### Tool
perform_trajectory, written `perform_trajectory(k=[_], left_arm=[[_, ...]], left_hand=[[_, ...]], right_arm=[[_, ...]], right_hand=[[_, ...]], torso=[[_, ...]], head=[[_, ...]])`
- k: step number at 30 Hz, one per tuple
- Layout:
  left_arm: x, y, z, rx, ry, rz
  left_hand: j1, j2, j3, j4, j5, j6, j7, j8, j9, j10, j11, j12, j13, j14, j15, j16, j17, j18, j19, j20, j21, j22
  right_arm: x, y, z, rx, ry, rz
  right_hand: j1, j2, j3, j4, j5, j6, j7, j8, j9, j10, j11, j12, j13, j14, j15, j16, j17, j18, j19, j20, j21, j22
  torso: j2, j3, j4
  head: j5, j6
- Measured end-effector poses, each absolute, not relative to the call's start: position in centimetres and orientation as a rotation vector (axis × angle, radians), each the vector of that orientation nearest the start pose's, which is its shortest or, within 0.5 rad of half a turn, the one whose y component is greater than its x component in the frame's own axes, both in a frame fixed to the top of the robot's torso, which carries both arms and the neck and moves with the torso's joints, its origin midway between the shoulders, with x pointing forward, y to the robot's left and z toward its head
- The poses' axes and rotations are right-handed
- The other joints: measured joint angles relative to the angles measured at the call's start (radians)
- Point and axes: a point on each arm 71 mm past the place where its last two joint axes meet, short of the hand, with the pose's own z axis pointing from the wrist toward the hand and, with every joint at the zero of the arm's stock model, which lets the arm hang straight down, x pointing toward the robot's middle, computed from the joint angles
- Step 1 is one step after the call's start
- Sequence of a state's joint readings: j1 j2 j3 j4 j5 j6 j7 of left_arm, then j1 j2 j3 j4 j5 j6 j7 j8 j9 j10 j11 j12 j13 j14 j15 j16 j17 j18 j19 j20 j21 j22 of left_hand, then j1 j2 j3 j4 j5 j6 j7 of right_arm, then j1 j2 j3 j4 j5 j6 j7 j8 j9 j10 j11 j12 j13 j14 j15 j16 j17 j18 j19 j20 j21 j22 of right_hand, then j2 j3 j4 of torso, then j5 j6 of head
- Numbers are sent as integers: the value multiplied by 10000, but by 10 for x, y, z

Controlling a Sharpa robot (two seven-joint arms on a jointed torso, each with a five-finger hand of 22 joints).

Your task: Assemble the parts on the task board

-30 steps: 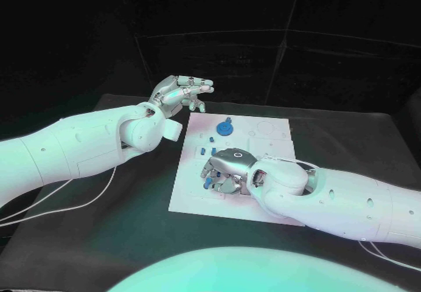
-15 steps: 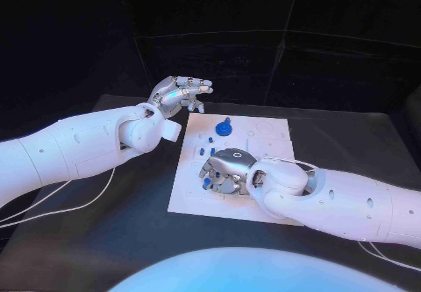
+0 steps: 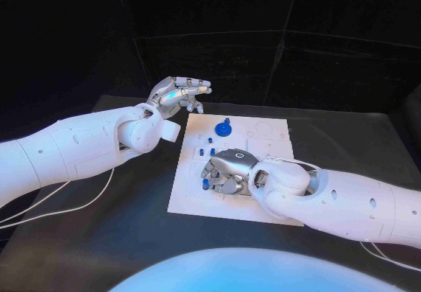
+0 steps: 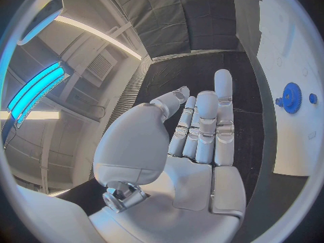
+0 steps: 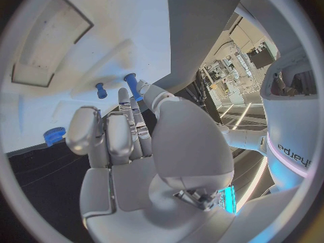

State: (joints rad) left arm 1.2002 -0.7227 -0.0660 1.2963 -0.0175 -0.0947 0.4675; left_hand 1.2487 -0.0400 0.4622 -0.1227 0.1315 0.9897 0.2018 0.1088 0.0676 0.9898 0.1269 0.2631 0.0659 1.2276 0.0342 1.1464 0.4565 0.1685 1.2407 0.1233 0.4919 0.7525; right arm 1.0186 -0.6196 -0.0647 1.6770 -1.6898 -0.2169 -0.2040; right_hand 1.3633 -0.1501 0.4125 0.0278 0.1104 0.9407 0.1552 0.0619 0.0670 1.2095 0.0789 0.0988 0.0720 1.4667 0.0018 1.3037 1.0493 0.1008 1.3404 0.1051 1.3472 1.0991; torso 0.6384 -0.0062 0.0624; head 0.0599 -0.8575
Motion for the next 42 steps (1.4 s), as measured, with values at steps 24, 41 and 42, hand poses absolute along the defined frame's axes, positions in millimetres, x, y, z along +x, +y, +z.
perform_trajectory(k=[24,41,42], left_arm=[[522,208,-195,-10297,14324,-16717],[521,207,-195,-10299,14366,-16752],[521,207,-195,-10302,14367,-16746]], left_hand=[[0,0,-28,-28,0,0,0,-1,0,-36,36,41,0,0,0,0,1,0,0,0,0,2],[49,49,-28,-28,0,1,0,39,0,-36,36,55,0,-2,2,0,-26,1,0,0,0,-11],[49,49,-31,-31,0,1,1,39,0,-36,36,81,0,-23,18,0,-37,0,0,0,0,-16]], right_arm=[[393,-136,-217,-1970,16918,8363],[389,-238,-225,1783,19127,4995],[388,-238,-226,1819,19191,4837]], right_hand=[[-516,-128,-586,532,386,633,-24,398,144,960,-109,611,317,-14,-70,295,540,0,189,-35,191,361],[-1042,416,-4168,1740,1838,703,-652,2280,1405,1371,-663,9160,9464,-1,-579,1105,1736,-160,717,-533,730,1420],[-1044,417,-4206,1779,1838,699,-649,2285,1424,1371,-663,9188,9508,-1,-579,1105,1733,-160,717,-533,730,1421]], torso=[[-9,-4,-17],[4,-34,-169],[4,-35,-168]], head=[[-421,277],[-1336,494],[-1356,494]])
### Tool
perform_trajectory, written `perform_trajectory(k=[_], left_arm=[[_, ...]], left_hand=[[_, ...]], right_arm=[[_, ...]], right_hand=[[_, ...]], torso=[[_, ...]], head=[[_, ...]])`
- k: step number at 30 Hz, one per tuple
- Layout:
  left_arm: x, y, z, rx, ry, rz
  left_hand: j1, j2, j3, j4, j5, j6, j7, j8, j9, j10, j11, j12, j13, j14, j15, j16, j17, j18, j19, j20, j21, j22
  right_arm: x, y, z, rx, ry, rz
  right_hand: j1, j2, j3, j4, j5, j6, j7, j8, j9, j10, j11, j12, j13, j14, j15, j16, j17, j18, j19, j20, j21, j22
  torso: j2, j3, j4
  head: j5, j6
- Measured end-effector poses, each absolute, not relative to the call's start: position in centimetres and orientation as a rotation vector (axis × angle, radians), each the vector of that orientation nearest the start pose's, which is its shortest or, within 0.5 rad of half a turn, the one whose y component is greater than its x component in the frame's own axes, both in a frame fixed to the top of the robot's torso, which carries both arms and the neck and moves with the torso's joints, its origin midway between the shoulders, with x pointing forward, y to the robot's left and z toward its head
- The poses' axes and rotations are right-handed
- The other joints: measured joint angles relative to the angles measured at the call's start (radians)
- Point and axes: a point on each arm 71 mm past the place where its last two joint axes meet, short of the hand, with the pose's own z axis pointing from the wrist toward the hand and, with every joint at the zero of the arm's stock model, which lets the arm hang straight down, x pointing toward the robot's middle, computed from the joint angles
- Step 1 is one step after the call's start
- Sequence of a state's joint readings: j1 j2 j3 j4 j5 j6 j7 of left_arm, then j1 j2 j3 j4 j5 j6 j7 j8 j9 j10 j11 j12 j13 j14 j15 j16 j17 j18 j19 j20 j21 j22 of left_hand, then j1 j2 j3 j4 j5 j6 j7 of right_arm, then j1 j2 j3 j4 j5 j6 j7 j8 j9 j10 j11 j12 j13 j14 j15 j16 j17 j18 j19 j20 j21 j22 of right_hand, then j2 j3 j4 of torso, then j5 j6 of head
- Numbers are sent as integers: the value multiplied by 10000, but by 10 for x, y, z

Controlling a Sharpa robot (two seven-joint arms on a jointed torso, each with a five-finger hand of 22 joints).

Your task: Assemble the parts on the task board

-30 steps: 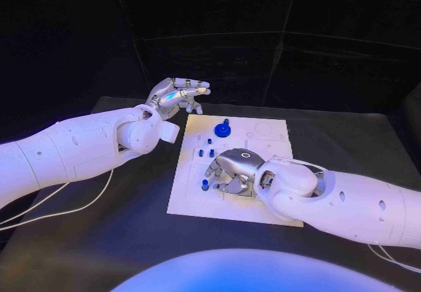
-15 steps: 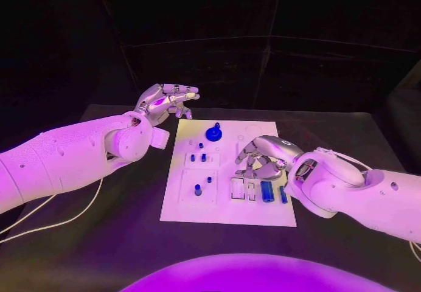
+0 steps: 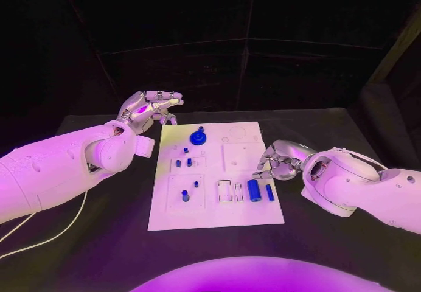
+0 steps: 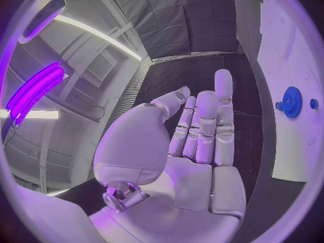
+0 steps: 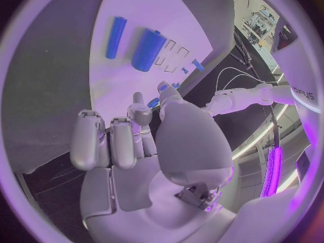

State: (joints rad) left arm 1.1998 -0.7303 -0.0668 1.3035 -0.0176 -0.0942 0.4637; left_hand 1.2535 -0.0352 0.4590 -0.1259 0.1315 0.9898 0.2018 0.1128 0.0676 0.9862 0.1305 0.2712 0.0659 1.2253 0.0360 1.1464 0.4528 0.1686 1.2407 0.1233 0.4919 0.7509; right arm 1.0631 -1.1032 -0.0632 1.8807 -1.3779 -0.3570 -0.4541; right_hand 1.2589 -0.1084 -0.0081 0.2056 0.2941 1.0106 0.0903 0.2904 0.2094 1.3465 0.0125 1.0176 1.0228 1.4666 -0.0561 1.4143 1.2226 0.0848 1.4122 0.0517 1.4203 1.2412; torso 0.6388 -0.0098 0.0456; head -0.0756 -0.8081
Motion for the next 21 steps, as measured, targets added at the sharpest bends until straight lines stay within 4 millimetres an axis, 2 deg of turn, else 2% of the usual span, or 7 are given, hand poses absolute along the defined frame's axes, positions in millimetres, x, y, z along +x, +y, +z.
perform_trajectory(k=[3,7,11,15,21], left_arm=[[521,207,-195,-10300,14372,-16756],[520,207,-195,-10289,14400,-16801],[520,207,-195,-10278,14414,-16824],[520,208,-195,-10281,14413,-16813],[519,209,-195,-10275,14422,-16825]], left_hand=[[0,0,-25,-24,0,0,0,0,0,0,0,0,0,-51,-19,0,-8,0,0,0,0,-4],[0,0,-24,-25,0,0,0,0,0,0,0,0,0,-50,-19,0,-8,-1,0,0,0,-4],[0,0,-24,-24,0,0,0,0,0,0,0,0,0,-50,-19,0,-7,-1,0,0,0,-3],[0,0,-24,-24,0,0,0,0,0,0,0,0,0,-50,-19,0,-7,0,0,0,0,-3],[0,0,-24,-24,0,0,0,0,0,0,0,0,0,-50,-18,0,-7,-1,0,0,0,-3]], right_arm=[[386,-239,-229,1865,19339,4527],[383,-237,-235,1887,19611,4195],[382,-234,-240,1849,19858,3952],[379,-230,-246,1770,20138,3807],[377,-226,-253,1608,20503,3619]], right_hand=[[-125,117,-327,327,-13,-132,40,112,109,0,0,87,231,0,0,0,-30,0,0,0,0,14],[-421,54,-792,792,-362,-296,36,258,238,0,0,269,531,0,1,0,-58,1,0,0,0,22],[-660,73,-1137,863,-583,-337,13,346,334,1,0,361,730,1,1,0,-95,2,-1,0,0,53],[-714,126,-1230,872,-639,-374,47,399,376,1,0,425,829,1,2,0,-114,3,-1,0,0,55],[-778,62,-1312,872,-677,-374,47,457,423,1,1,461,919,1,2,-38,-165,2,-1,0,0,70]], torso=[[-1,-11,3],[-1,-19,29],[-1,-20,37],[-5,-24,30],[-7,-25,23]], head=[[-59,-18],[-102,-35],[-115,-72],[-92,-86],[-91,-115]])
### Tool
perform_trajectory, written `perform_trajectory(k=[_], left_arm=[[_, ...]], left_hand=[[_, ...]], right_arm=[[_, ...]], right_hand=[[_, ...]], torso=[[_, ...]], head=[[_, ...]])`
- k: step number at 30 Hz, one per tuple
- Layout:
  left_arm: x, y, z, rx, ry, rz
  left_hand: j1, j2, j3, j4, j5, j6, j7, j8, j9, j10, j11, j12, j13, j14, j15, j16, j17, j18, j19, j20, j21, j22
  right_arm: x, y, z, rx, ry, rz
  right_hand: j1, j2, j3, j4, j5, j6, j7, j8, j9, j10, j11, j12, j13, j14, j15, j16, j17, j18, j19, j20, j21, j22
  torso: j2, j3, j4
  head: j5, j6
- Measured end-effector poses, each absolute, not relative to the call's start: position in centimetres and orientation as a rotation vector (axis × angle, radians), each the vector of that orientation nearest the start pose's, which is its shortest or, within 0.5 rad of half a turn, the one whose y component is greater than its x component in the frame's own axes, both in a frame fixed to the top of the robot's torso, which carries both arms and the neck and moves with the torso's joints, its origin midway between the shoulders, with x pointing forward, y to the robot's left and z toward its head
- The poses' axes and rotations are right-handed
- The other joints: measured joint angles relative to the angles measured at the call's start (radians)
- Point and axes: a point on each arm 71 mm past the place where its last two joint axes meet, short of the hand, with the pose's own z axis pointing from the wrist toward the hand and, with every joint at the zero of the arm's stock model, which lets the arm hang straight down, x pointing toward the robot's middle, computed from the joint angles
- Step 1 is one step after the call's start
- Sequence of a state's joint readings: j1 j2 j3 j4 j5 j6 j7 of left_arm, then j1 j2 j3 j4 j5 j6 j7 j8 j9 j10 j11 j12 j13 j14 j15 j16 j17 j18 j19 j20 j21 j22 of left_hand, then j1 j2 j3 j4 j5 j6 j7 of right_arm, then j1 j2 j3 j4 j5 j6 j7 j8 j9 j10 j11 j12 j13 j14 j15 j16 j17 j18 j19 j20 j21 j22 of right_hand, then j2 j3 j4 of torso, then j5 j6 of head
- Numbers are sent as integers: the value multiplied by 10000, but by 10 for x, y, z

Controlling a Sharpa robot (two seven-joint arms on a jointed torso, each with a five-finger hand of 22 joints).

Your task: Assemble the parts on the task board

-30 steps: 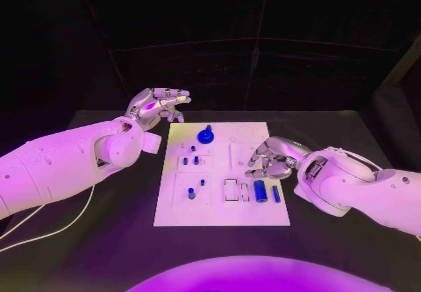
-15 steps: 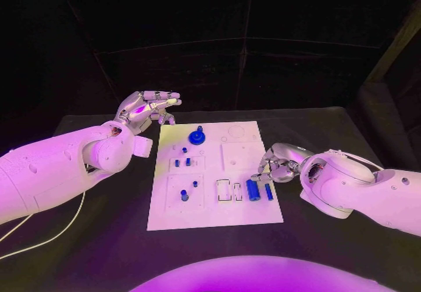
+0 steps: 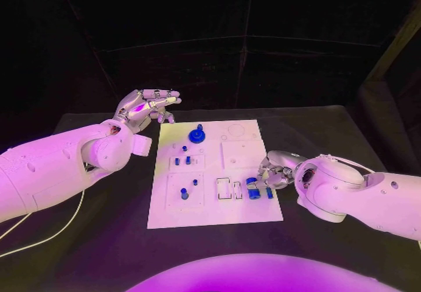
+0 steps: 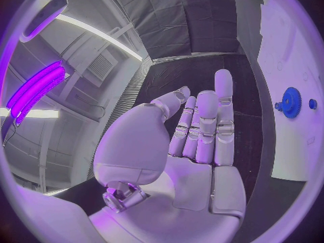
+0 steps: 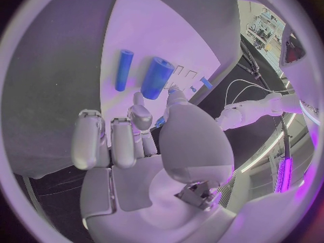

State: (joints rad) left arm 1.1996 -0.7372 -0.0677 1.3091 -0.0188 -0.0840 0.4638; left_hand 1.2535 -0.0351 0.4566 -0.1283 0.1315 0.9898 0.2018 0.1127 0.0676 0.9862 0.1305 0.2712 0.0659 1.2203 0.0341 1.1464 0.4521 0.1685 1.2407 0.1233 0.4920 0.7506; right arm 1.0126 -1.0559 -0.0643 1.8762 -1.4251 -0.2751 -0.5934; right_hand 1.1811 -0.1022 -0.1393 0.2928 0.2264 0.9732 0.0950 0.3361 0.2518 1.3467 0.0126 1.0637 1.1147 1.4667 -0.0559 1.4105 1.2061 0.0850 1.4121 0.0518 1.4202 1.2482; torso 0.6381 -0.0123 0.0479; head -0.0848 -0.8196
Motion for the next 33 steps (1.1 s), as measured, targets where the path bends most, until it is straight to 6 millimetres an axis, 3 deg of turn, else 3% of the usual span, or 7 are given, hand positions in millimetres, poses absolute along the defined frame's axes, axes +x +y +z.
perform_trajectory(k=[14,16,20,23,25,27,33], left_arm=[[519,210,-195,-10276,14422,-16820],[519,210,-195,-10275,14424,-16824],[519,210,-195,-10271,14428,-16830],[519,210,-195,-10271,14428,-16828],[519,210,-195,-10272,14426,-16823],[519,210,-195,-10273,14426,-16822],[519,212,-196,-10283,14423,-16792]], left_hand=[[0,0,0,0,0,0,0,0,0,0,0,0,0,0,0,0,1,0,0,0,0,-7],[0,0,0,0,0,0,0,0,0,0,0,-1,0,0,0,0,1,1,0,0,0,-7],[0,0,-29,-30,0,0,0,43,0,0,0,0,0,0,0,0,1,0,0,0,0,-7],[0,0,-41,-41,0,0,0,45,0,0,0,37,0,0,0,0,1,0,0,0,0,-17],[0,0,-41,-41,0,0,0,45,0,0,0,36,0,1,0,0,1,1,0,0,0,-16],[0,0,-41,-41,0,0,0,45,0,0,0,36,0,0,0,0,1,1,0,0,0,-16],[0,0,-41,-41,0,0,0,45,0,0,0,36,0,1,0,0,2,0,0,0,0,-16]], right_arm=[[378,-216,-262,1142,20874,3397],[379,-214,-262,1082,20849,3403],[379,-209,-261,958,20749,3485],[380,-209,-261,965,20639,3520],[379,-210,-261,1035,20559,3541],[378,-211,-261,1132,20491,3556],[371,-215,-260,1721,20337,3809]], right_hand=[[74,73,-28,-28,122,2,-36,169,137,0,0,0,110,1,1,-47,-73,0,-1,0,0,52],[258,256,-56,-55,446,-17,-60,218,206,0,0,43,178,1,1,-47,-73,1,-1,0,10,54],[905,451,118,-313,1527,-113,-145,293,207,0,0,49,290,0,1,-47,-73,1,-1,0,39,64],[1120,666,178,-373,2014,-82,-94,354,263,3,-3,115,375,1,1,-47,-68,1,25,-26,39,93],[1223,768,177,-374,2369,-85,-90,380,299,113,-112,165,448,-21,-20,-47,-47,1,54,-55,39,128],[1326,817,178,-375,2710,-73,-107,383,295,132,-131,236,529,-11,-59,-47,-32,-141,54,-55,84,170],[1442,853,226,-450,3323,-44,-77,385,283,182,-181,281,637,0,-71,-47,-10,-160,112,-113,123,238]], torso=[[-5,2,-1],[-5,2,-1],[-6,1,5],[-11,0,12],[-12,-2,12],[-12,-2,12],[-12,0,-8]], head=[[-20,-33],[-16,-34],[-10,-38],[0,-38],[7,-38],[14,-38],[51,-17]])
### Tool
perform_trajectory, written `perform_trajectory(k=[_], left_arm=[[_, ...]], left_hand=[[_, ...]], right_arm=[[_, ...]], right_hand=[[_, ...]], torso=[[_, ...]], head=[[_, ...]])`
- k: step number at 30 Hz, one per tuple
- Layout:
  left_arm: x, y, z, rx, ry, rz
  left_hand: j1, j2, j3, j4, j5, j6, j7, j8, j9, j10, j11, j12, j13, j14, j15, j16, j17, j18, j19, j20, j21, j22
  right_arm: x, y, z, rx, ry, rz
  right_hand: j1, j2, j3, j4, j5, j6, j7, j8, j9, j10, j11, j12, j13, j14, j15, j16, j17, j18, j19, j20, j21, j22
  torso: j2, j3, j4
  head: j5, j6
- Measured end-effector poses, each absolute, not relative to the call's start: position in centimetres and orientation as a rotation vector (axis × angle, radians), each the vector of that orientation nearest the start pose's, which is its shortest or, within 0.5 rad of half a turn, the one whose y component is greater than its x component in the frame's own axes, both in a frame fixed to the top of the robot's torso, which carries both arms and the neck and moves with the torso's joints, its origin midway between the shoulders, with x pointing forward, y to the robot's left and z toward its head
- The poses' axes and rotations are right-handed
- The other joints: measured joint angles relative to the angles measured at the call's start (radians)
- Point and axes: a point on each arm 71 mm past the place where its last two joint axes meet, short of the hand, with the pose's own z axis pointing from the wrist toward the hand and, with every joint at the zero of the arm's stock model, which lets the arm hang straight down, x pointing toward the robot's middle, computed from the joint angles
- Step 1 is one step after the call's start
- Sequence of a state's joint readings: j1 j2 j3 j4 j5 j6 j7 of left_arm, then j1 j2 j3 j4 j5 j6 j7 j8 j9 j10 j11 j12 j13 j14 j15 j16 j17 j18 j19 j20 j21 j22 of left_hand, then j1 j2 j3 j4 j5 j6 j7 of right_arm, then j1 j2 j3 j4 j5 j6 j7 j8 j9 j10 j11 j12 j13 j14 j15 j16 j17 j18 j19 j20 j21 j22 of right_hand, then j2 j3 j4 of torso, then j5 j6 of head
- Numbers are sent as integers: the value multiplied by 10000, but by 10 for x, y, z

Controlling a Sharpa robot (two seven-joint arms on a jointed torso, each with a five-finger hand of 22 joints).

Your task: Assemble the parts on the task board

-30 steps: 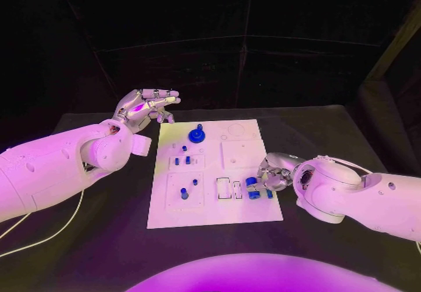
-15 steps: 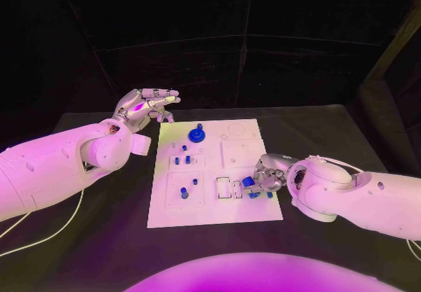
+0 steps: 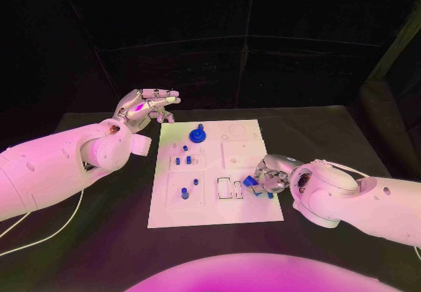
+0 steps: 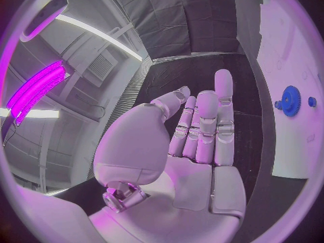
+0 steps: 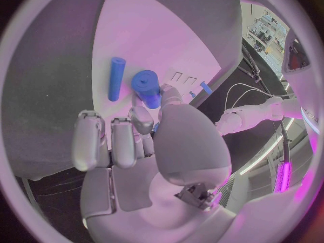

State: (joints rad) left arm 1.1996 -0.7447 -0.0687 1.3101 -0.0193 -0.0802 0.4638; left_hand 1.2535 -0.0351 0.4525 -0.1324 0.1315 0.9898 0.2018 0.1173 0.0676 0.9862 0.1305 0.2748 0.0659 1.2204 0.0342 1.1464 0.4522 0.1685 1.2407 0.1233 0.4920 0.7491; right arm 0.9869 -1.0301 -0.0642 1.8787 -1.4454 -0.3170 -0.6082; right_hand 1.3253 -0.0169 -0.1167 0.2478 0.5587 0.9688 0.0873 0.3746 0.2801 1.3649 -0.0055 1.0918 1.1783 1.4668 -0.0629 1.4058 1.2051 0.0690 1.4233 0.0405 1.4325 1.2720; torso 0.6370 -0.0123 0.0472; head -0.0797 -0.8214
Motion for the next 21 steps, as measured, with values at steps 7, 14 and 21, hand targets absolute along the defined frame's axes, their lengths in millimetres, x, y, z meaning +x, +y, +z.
perform_trajectory(k=[7,14,21], left_arm=[[519,212,-196,-10286,14441,-16787],[519,211,-196,-10282,14457,-16796],[519,210,-196,-10275,14474,-16818]], left_hand=[[0,0,0,0,0,0,0,0,0,0,0,0,0,0,0,0,0,0,0,0,0,0],[0,0,0,0,0,0,0,0,0,0,0,0,0,0,0,0,0,0,0,0,0,1],[0,0,0,0,0,0,0,-1,0,0,0,0,0,0,0,0,-8,0,0,0,0,1]], right_arm=[[365,-207,-252,2546,20002,4780],[363,-192,-250,2914,19957,5534],[366,-180,-253,3008,20102,5845]], right_hand=[[1,1,-147,160,95,1,1,1,-4,76,0,0,24,0,0,0,23,1,12,-12,0,22],[-67,69,-261,331,-65,37,36,30,-3,131,15,0,70,-36,-34,0,46,2,11,-12,0,54],[-440,373,-345,415,-417,99,97,51,-1,169,-21,-102,49,0,-70,0,52,3,49,-49,40,106]], torso=[[-6,-10,24],[7,-13,28],[11,-13,25]], head=[[-21,39],[57,30],[81,19]])
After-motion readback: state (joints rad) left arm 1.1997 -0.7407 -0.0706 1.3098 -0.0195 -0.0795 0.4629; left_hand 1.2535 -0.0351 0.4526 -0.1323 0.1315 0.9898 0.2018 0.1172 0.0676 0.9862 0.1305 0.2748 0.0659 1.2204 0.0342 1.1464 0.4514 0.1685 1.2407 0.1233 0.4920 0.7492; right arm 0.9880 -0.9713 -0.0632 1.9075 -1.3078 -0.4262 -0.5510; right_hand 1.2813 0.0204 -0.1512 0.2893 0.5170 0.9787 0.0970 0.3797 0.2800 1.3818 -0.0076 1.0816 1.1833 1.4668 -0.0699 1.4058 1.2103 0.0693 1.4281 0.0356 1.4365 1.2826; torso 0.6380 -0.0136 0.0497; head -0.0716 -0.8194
